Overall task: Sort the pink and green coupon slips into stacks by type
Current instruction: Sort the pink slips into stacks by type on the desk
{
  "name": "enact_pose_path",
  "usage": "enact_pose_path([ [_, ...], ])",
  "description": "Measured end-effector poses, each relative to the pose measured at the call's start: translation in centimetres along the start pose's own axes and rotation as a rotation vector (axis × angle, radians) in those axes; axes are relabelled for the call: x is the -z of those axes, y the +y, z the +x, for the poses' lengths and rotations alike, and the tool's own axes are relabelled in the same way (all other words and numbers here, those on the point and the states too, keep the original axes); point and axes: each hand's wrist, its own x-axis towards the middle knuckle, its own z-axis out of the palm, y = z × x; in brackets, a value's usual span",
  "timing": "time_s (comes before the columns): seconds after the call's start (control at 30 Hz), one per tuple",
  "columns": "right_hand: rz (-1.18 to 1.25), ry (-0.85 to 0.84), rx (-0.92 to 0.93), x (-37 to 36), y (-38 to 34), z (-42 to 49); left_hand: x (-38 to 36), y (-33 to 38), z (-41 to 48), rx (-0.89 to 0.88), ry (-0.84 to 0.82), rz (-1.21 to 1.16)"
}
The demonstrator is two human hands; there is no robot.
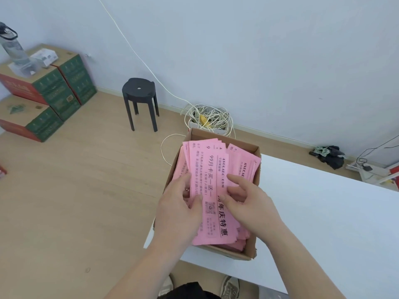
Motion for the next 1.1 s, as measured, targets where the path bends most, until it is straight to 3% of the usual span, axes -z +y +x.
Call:
enact_pose_path([
  [0.07, 0.104, -0.022, 0.008, 0.1, -0.3, 0.1, 0.4, -0.9, 0.5, -0.150, 0.013, 0.281],
  [0.13, 0.166, -0.007, 0.012, 0.2, -0.2, -0.1, 0.3, -1.2, 0.7, -0.263, 0.006, 0.407],
  [0.27, 0.335, -0.005, -0.021, 0.7, 0.3, -1.0, -0.8, -0.1, -0.2, -0.428, 0.013, 0.395],
  [0.37, 0.355, -0.013, -0.013, 0.9, 0.5, -1.6, -2.1, 1.7, -1.4, -0.549, -0.164, 0.350],
  [0.57, 0.409, 0.003, -0.037, 0.8, 0.6, -2.1, -1.3, 0.9, -0.7, -0.135, -0.198, 0.153],
  [0.73, 0.321, 0.064, -0.062, 1.6, 0.0, -2.4, 0.4, 3.6, -0.9, 0.243, -0.212, -0.347],
  [0.83, 0.389, 0.038, -0.067, 3.7, -0.3, -3.6, 0.1, 5.4, -1.3, 0.234, -0.212, -0.416],
  [0.97, 0.683, -0.053, -0.053, 8.4, 1.1, -4.9, -2.9, 8.3, -2.4, 0.170, -0.304, -0.454],
  [1.1, 0.533, 0.028, -0.010, 14.1, 5.7, -5.3, -8.5, 11.0, -3.2, 0.089, -0.353, -0.391],
])
